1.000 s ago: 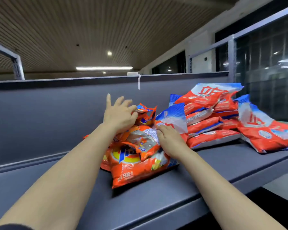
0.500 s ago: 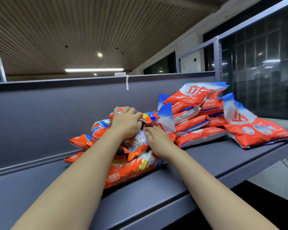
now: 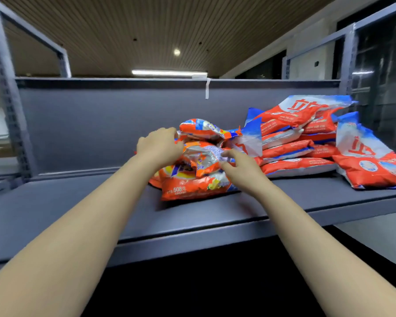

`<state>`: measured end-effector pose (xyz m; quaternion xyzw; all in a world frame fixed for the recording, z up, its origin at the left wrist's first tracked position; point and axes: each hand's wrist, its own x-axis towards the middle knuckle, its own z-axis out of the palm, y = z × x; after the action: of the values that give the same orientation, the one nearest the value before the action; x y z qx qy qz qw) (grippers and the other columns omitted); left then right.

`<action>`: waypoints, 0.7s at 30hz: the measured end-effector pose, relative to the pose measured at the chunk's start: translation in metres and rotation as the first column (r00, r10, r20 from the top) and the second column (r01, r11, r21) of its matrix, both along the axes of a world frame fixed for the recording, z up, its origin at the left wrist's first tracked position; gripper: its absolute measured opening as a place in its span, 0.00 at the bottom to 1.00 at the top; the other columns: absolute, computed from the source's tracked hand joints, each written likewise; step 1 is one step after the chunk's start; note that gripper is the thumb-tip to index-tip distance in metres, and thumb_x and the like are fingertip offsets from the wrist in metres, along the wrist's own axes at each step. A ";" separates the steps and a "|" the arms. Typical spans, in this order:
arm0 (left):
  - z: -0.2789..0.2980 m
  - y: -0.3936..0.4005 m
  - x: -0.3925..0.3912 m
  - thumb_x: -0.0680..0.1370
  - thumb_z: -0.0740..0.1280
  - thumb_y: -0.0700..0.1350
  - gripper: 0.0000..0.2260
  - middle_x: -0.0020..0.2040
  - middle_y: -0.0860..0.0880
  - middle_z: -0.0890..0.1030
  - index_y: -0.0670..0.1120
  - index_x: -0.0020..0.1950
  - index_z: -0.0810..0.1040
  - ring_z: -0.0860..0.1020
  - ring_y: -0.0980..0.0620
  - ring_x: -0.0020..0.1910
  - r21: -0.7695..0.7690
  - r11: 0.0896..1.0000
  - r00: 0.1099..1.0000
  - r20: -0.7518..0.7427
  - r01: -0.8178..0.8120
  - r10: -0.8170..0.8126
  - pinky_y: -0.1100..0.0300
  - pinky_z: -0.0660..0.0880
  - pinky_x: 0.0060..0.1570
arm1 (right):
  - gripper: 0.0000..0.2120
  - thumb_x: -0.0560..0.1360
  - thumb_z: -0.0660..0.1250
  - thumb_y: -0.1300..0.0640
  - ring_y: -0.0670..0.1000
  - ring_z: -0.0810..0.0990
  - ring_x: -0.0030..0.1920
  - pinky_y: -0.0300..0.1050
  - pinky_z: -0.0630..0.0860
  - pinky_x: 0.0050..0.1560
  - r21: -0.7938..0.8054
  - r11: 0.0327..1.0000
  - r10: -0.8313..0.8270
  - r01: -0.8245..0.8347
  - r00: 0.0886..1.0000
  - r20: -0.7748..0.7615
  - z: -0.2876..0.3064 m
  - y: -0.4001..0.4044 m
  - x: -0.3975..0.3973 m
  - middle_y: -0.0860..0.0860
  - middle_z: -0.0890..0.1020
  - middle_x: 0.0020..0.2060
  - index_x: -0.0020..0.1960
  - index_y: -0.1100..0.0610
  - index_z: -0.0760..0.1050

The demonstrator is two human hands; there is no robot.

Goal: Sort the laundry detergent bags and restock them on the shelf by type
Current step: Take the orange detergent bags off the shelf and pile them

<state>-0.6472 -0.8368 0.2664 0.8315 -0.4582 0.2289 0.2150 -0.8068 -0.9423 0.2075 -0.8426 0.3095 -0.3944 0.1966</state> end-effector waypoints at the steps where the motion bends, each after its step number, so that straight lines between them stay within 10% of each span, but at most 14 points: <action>1: -0.002 0.013 -0.001 0.77 0.57 0.49 0.15 0.61 0.47 0.77 0.49 0.61 0.75 0.73 0.43 0.59 -0.020 0.999 1.000 -0.016 -0.026 0.026 0.52 0.66 0.54 | 0.17 0.78 0.62 0.53 0.53 0.75 0.61 0.46 0.69 0.61 -0.009 1.000 0.009 -0.009 1.000 -0.002 -0.002 0.004 -0.001 0.53 0.77 0.63 0.65 0.56 0.73; 21: -0.074 0.245 -0.026 0.79 0.57 0.58 0.12 0.54 0.56 0.80 0.55 0.52 0.77 0.76 0.49 0.54 0.029 0.974 0.969 -0.098 -0.224 0.226 0.55 0.69 0.48 | 0.16 0.77 0.62 0.46 0.45 0.70 0.65 0.45 0.68 0.63 -0.052 0.938 0.329 -0.344 0.925 -0.192 -0.029 0.165 -0.026 0.42 0.75 0.63 0.64 0.46 0.72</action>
<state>-0.6731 -0.5919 0.1920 0.8904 -0.3516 0.2055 0.2034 -0.8327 -0.7769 0.1785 -0.9230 0.1599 -0.2894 0.1968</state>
